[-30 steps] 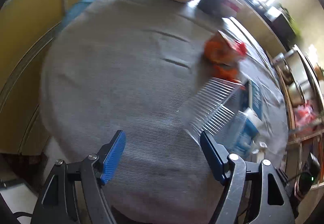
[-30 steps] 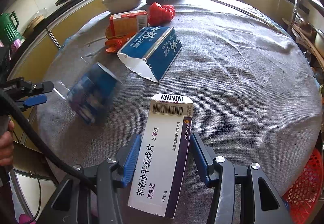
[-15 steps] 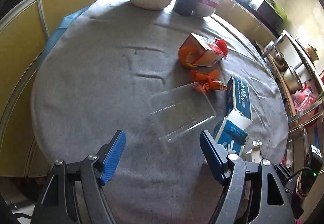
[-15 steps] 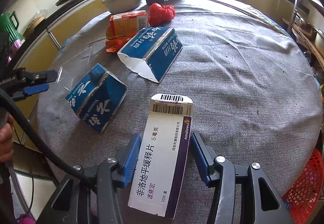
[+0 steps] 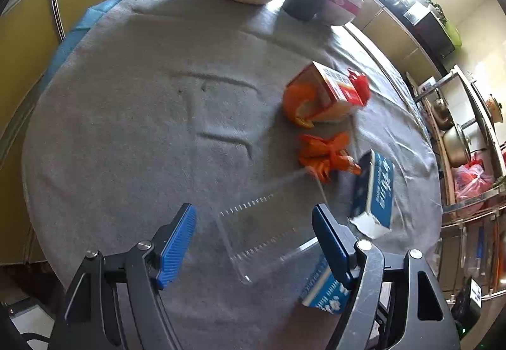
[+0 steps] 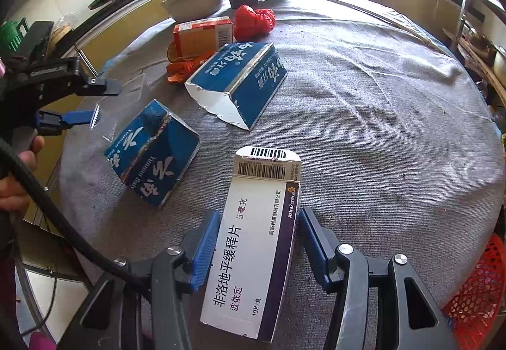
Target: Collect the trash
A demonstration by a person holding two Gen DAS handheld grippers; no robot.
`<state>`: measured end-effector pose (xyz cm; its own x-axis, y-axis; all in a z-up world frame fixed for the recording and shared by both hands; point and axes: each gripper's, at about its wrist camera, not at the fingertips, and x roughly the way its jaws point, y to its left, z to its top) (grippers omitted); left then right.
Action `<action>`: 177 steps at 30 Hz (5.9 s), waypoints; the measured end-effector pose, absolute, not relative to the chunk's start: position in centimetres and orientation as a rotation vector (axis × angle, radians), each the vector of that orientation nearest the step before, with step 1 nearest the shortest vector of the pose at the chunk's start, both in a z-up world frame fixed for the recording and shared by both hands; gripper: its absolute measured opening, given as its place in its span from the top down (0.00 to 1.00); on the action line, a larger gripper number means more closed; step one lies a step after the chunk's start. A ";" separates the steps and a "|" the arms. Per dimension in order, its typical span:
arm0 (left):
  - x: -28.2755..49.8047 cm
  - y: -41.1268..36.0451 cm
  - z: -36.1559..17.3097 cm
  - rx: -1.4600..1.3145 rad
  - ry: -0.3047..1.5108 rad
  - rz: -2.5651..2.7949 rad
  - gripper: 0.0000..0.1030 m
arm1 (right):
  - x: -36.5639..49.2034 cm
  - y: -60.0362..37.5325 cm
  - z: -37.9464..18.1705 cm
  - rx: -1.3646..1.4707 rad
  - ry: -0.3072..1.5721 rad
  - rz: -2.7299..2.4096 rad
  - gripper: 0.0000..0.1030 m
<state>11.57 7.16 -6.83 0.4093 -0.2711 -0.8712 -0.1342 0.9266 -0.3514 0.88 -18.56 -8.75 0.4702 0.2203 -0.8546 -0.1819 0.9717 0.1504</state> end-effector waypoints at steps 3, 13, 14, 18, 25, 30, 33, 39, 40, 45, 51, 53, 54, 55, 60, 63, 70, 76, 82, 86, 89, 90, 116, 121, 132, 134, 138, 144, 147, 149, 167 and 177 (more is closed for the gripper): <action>12.4 8.0 -6.1 -0.418 1.108 -0.084 0.26 | 0.8 -18.6 -8.8 0.038 1.050 0.247 0.44; 14.2 8.7 -9.3 -0.579 1.239 -0.262 0.26 | 0.8 -18.8 -8.7 0.053 1.048 0.257 0.44; 13.8 8.9 -9.7 -0.603 1.257 -0.273 0.26 | 0.8 -18.9 -8.7 0.053 1.048 0.257 0.44; 11.2 9.1 -9.9 -0.643 1.275 -0.324 0.26 | 0.8 -18.9 -8.8 0.054 1.047 0.258 0.44; 8.2 8.5 -8.8 -0.592 1.253 -0.326 0.26 | 0.9 -18.9 -8.7 0.063 1.045 0.256 0.44; 9.1 7.3 -5.9 -0.376 1.117 -0.241 0.26 | 0.8 -18.9 -8.8 0.064 1.044 0.256 0.44; 9.3 5.6 -5.2 -0.202 1.128 -0.302 0.26 | 0.8 -19.1 -8.8 0.076 1.044 0.259 0.44; 9.0 2.3 -5.7 0.102 1.137 -0.368 0.26 | 0.7 -19.0 -8.8 0.067 1.040 0.254 0.44; 9.1 2.5 -5.9 0.101 1.148 -0.378 0.26 | 0.7 -18.9 -8.8 0.065 1.040 0.254 0.44; 11.0 2.7 -7.2 0.088 1.197 -0.391 0.26 | 0.7 -19.0 -8.8 0.069 1.040 0.256 0.44; 11.0 3.4 -7.6 0.008 1.183 -0.400 0.31 | 0.6 -19.0 -8.8 0.064 1.035 0.256 0.45; 10.6 3.9 -7.6 -0.020 1.179 -0.398 0.40 | 0.6 -18.9 -8.8 0.056 1.034 0.257 0.47; 10.4 4.0 -7.5 -0.026 1.175 -0.392 0.42 | 0.5 -19.0 -8.7 0.061 1.034 0.260 0.48; 10.2 4.2 -7.4 -0.032 1.170 -0.386 0.46 | 0.5 -19.2 -8.7 0.080 1.034 0.267 0.48; 8.6 4.6 -5.5 -0.056 1.107 -0.359 0.46 | 0.4 -21.1 -8.5 0.204 1.037 0.287 0.49; 7.5 4.4 -3.7 -0.040 1.063 -0.343 0.46 | 0.1 -22.2 -8.2 0.247 1.026 0.276 0.49; 6.1 0.7 -0.1 -0.039 0.991 -0.383 0.46 | -1.5 -24.7 -6.3 0.305 0.939 0.262 0.49; 4.5 -3.7 0.8 -0.021 0.963 -0.414 0.46 | -3.2 -25.7 -4.7 0.296 0.856 0.261 0.49; 1.7 -7.9 1.3 0.050 0.921 -0.446 0.46 | -4.7 -25.8 -3.3 0.267 0.775 0.279 0.50; 0.5 -10.1 1.4 0.116 0.909 -0.486 0.46 | -5.3 -26.7 -3.0 0.276 0.744 0.273 0.50; 0.0 -11.2 1.3 0.131 0.921 -0.518 0.46 | -5.6 -28.0 -3.1 0.291 0.737 0.245 0.50; 0.0 -11.6 1.3 0.136 0.924 -0.523 0.46 | -5.7 -28.8 -3.2 0.305 0.733 0.228 0.50; 1.9 -7.4 -0.7 0.054 0.951 -0.392 0.46 | -6.3 -25.2 -8.7 0.194 0.943 0.382 0.28; 1.7 -7.4 -0.8 0.051 0.957 -0.401 0.46 | -6.7 -23.5 -9.5 -0.008 0.918 0.307 0.51; 0.9 -12.6 -0.8 0.132 0.978 -0.515 0.46 | -7.0 -31.4 -7.6 0.260 0.832 0.206 0.53; 0.6 -14.7 -0.9 0.172 0.980 -0.556 0.46 | -7.7 -33.3 -7.2 0.290 0.817 0.173 0.53; -0.4 -19.8 -1.4 0.275 0.983 -0.661 0.45 | -9.7 -37.9 -7.2 0.388 0.800 0.103 0.53; -2.5 -27.7 -2.9 0.392 1.009 -0.836 0.45 | -13.8 -44.9 -7.9 0.540 0.764 -0.038 0.53; -3.8 -30.9 -3.5 0.434 1.016 -0.905 0.45 | -15.8 -47.8 -8.1 0.605 0.734 -0.099 0.53; -4.4 -32.5 -3.8 0.445 1.027 -0.942 0.45 | -17.0 -49.4 -8.1 0.625 0.720 -0.128 0.53; -5.6 -31.8 -3.4 0.416 1.031 -0.955 0.39 | -18.4 -53.3 -9.7 0.863 0.693 -0.181 0.34; -3.8 -18.6 -0.4 0.281 0.924 -0.636 0.39 | -13.5 -46.0 -6.5 0.691 0.731 -0.035 0.34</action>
<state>-3.79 -18.60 -0.39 0.4377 -0.3872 -0.8115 0.6192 0.7842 -0.0402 -13.51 -45.97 -6.46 0.7541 0.2025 -0.6248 0.2618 0.7799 0.5686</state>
